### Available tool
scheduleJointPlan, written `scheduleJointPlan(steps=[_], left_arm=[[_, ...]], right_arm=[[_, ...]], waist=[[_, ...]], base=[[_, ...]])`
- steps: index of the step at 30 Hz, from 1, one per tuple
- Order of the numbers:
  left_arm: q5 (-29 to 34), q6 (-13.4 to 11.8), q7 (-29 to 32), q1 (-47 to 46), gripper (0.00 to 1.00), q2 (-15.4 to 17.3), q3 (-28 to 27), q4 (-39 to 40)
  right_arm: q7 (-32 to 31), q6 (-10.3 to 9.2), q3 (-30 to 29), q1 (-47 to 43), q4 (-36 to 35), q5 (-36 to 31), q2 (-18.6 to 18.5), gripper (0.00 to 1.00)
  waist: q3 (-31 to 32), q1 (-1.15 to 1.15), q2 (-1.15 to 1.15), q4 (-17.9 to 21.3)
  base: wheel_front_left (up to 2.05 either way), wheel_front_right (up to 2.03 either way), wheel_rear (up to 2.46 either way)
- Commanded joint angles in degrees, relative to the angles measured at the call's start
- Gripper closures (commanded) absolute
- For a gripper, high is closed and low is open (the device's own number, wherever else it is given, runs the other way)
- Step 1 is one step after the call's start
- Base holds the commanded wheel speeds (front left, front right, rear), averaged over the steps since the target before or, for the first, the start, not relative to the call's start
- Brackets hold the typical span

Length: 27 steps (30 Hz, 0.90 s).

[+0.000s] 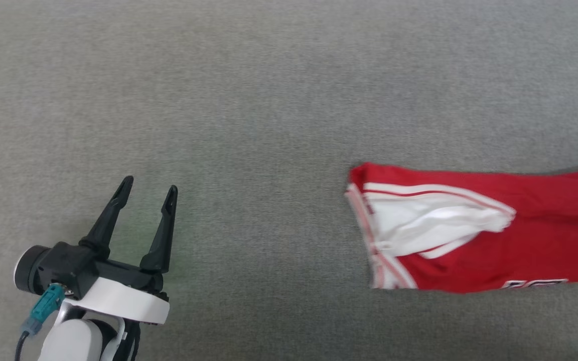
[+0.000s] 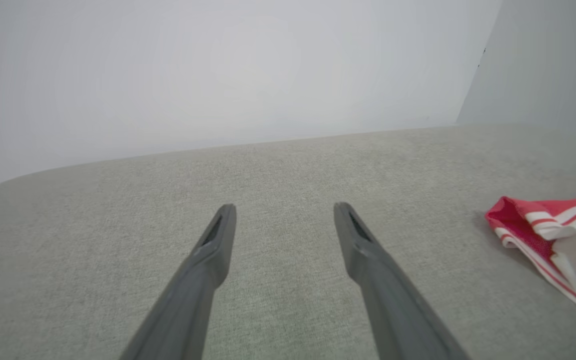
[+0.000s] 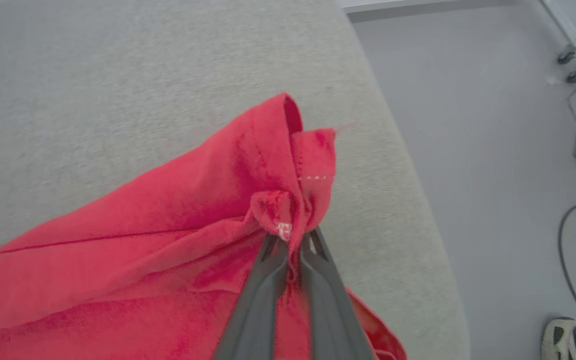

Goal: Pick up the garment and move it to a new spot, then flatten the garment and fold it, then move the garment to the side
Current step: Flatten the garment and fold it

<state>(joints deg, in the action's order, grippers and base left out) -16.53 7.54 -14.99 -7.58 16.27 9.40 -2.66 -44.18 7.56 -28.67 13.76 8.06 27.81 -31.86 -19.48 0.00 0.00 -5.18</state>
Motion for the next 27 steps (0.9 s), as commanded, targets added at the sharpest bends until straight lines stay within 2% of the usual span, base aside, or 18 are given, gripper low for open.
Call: scheduleJointPlan(steps=[1,4,9,15,16,17,20,27], left_arm=[[0.62,-0.14,-0.27,-0.76,0.0,0.36,-0.27,-0.15],[0.74,-0.14,-0.26,-1.02,0.0,0.58,-0.55,-0.42],[0.87,-0.14,-0.27,-0.48,0.0,0.1,-0.74,-1.0],[0.6,-0.14,-0.27,0.7,0.0,-1.04,-0.04,-2.04],[0.6,-0.14,-0.27,0.7,0.0,-1.04,-0.04,-2.04],[0.53,-0.14,-0.27,0.73,0.0,-1.28,0.25,-2.34],[0.1,-0.14,-0.27,0.86,0.0,-1.74,0.56,-2.75],[-0.68,-0.14,-0.27,0.02,0.0,-1.76,1.47,-3.46]], right_arm=[[1.13,-0.16,-2.04,1.22,0.93,-1.23,-0.74,1.0],[1.83,-0.15,-3.48,1.85,1.52,-1.87,-0.77,1.0],[0.15,-0.14,2.0,-0.53,-2.18,1.05,0.75,1.0],[-3.61,-0.1,14.34,-4.48,-13.34,4.23,2.04,1.0],[-3.61,-0.1,14.34,-4.48,-13.34,4.23,2.04,1.0],[-4.56,-0.1,18.83,-4.91,-17.4,4.94,2.53,1.0],[-5.96,-0.11,25.69,-4.28,-21.84,5.83,3.65,1.0],[-7.82,-0.1,39.92,0.6,-23.92,5.96,4.95,1.0]], waist=[[-0.57,0.0,0.0,1.36],[-0.46,0.0,0.0,2.02],[0.39,0.0,0.0,2.42],[1.95,0.0,0.0,1.24],[1.95,0.0,0.0,1.24],[2.27,0.0,0.0,0.48],[2.54,0.0,0.0,-0.8],[2.25,0.0,0.0,-3.94]], base=[[0.0,0.0,0.0],[0.0,0.0,0.0],[0.0,0.0,0.0],[0.0,0.0,0.0],[0.0,0.0,0.0],[0.0,0.0,0.0],[0.0,0.0,0.0],[0.0,0.0,0.0]])
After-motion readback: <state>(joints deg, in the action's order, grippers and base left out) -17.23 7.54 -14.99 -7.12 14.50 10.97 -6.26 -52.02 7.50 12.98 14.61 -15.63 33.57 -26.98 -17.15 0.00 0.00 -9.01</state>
